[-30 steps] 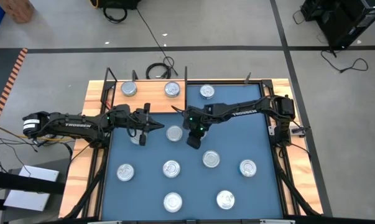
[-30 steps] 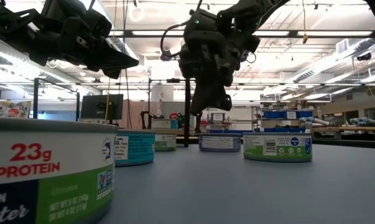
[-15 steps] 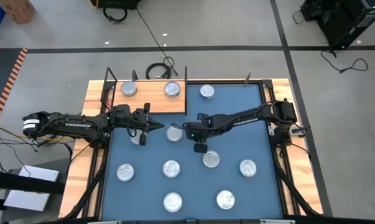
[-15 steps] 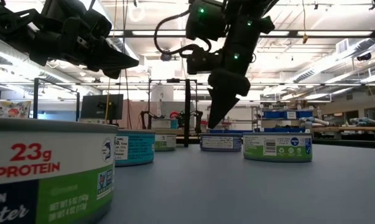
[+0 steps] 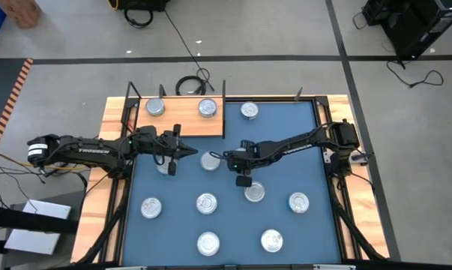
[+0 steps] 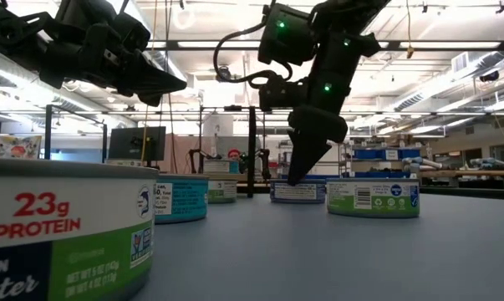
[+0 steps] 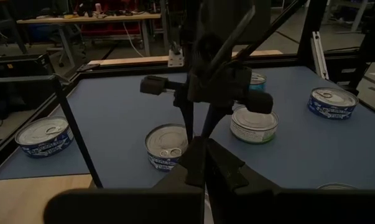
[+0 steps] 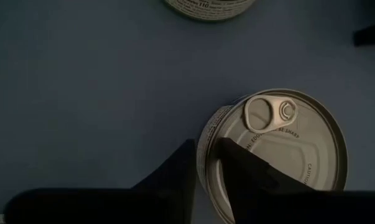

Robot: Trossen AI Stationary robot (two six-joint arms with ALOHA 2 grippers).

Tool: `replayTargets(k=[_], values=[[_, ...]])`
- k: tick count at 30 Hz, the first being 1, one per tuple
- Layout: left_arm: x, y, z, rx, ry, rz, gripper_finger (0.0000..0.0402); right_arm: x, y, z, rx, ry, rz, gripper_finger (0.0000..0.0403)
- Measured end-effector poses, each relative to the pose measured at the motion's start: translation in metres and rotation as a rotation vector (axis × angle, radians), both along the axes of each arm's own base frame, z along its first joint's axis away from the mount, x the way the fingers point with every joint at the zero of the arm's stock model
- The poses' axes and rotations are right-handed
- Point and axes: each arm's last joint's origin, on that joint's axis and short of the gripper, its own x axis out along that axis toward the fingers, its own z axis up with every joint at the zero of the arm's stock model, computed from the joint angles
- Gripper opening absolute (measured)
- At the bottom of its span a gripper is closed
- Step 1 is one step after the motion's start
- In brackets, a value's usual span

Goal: Stack canned seafood by type on shelf
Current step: Put the blue tuna can on the shelf

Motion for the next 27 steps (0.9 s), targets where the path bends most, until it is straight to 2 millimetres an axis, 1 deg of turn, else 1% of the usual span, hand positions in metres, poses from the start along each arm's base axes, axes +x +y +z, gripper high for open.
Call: replayTargets(k=[3,7,8,12,16,18,24,27], values=[[0.0,0.0,0.0,0.0,0.0,0.0,0.0006,-0.001,-0.002,-0.001,-0.002,-0.001,-0.003,0.0073],[0.0,0.0,0.0,0.001,-0.001,0.001,0.0006,-0.001,-0.004,-0.002,0.0,0.001,-0.006,0.0017],[0.0,0.0,0.0,0.001,-0.001,0.001,0.0006,-0.001,-0.005,-0.002,0.004,0.0,-0.001,0.001],[0.0,0.0,0.0,0.001,-0.001,0.001,0.0006,0.001,-0.007,0.001,0.042,-0.007,-0.002,0.0014],[0.0,0.0,0.0,0.002,-0.002,0.001,0.0006,0.008,-0.004,0.008,0.12,-0.031,0.024,0.0004],[0.0,0.0,0.0,0.002,-0.002,0.001,0.0006,0.012,-0.002,0.013,0.184,-0.048,0.029,0.0005],[0.0,0.0,0.0,0.008,-0.003,0.0,0.0006,0.027,0.004,0.038,0.398,-0.138,0.033,0.0003],[0.0,0.0,0.0,0.006,-0.002,-0.004,0.0006,0.034,0.007,0.046,0.508,-0.198,0.024,0.0002]])
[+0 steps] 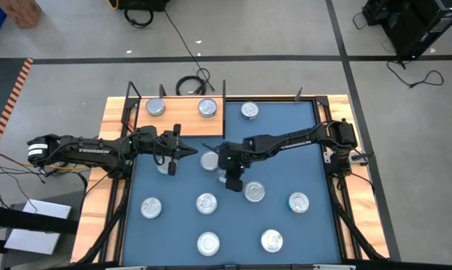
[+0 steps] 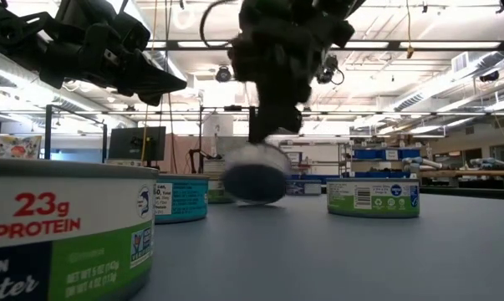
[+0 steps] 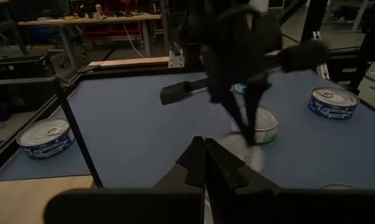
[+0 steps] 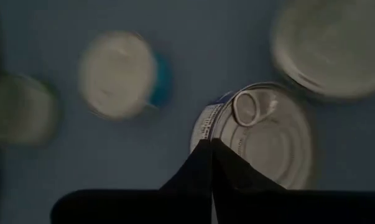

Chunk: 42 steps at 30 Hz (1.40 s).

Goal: Stack canned seafood by type on shelf
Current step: Put the blue tuna can on the shelf

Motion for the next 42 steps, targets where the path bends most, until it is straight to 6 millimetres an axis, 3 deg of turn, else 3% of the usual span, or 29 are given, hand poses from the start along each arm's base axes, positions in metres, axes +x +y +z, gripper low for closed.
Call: replayTargets(k=[7,18,35,42], values=[[0.0,-0.004,-0.003,0.005,0.033,-0.077,0.0006,0.009,-0.01,0.007,0.241,-0.065,-0.084,0.0001],[0.0,-0.011,-0.006,0.023,0.052,-0.118,0.0006,0.001,-0.036,-0.014,0.446,-0.041,-0.199,0.0],[0.001,-0.016,-0.006,0.018,0.059,-0.136,0.0007,-0.009,-0.059,-0.022,0.332,-0.035,-0.165,0.0012],[0.002,-0.035,-0.006,0.01,0.06,-0.234,0.0059,-0.009,-0.057,-0.022,0.294,-0.044,-0.157,0.0048]])
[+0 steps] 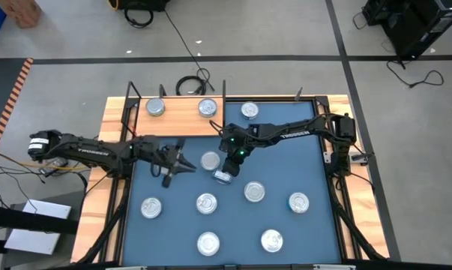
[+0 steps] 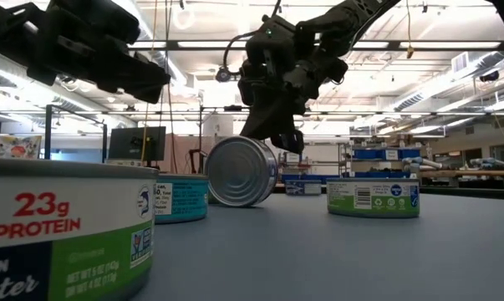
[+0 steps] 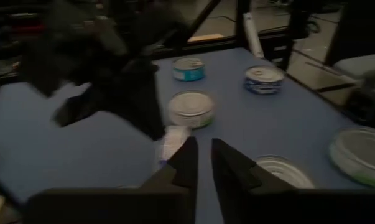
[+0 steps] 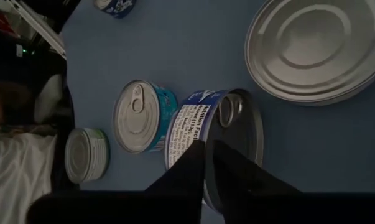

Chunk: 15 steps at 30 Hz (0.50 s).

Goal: Stack canned seafood by type on shelf
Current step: Put the blue tuna can on the shelf

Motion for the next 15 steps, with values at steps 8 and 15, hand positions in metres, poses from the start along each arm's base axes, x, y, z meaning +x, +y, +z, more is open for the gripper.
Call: replayTargets(k=[8,15], values=[[0.009,-0.017,-0.004,-0.065,-0.003,0.114,0.0135,0.001,0.005,0.0,-0.058,-0.016,0.023,0.01],[0.031,-0.019,-0.017,-0.052,0.03,0.12,0.0164,0.005,0.012,0.002,-0.113,-0.046,0.044,0.0141]])
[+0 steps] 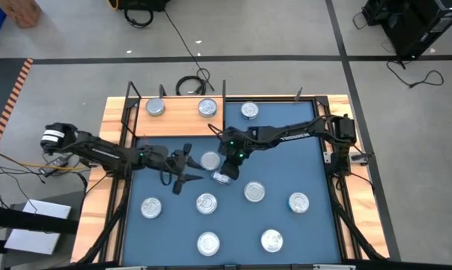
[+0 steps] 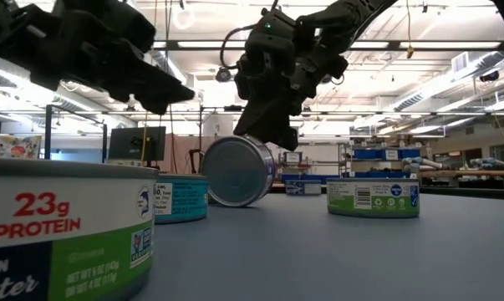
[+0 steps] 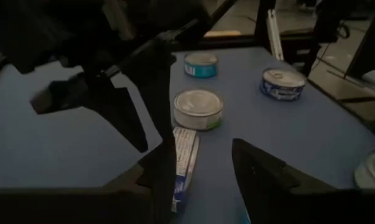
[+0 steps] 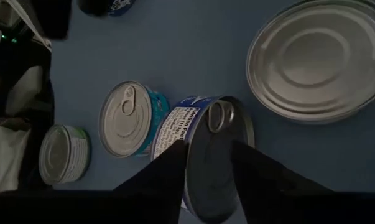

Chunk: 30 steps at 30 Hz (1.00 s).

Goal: Stack canned seafood by type on shelf
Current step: Put the blue tuna can on the shelf

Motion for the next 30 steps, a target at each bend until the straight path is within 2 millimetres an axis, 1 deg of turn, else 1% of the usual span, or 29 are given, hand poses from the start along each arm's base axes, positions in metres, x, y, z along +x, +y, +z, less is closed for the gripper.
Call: replayTargets(k=[2,7,10,18,26,30], values=[[0.008,0.0,-0.001,0.009,0.016,0.028,0.0174,0.002,0.002,0.002,-0.006,-0.006,0.006,0.0151],[0.021,0.0,-0.001,0.008,0.042,0.033,0.0204,0.004,0.005,0.005,-0.046,-0.035,0.047,0.0164],[0.024,-0.001,-0.002,0.011,0.054,0.033,0.0222,0.005,0.004,0.006,-0.068,-0.043,0.049,0.0166],[0.024,0.0,-0.001,0.017,0.045,0.041,0.0259,0.005,0.003,0.006,-0.098,-0.045,0.05,0.0167],[0.025,0.0,0.0,0.037,0.024,0.039,0.0267,0.005,0.004,0.006,-0.112,-0.047,0.054,0.0169],[0.027,0.0,-0.007,0.041,0.055,0.043,0.0267,0.005,0.004,0.006,-0.127,-0.06,0.07,0.0171]])
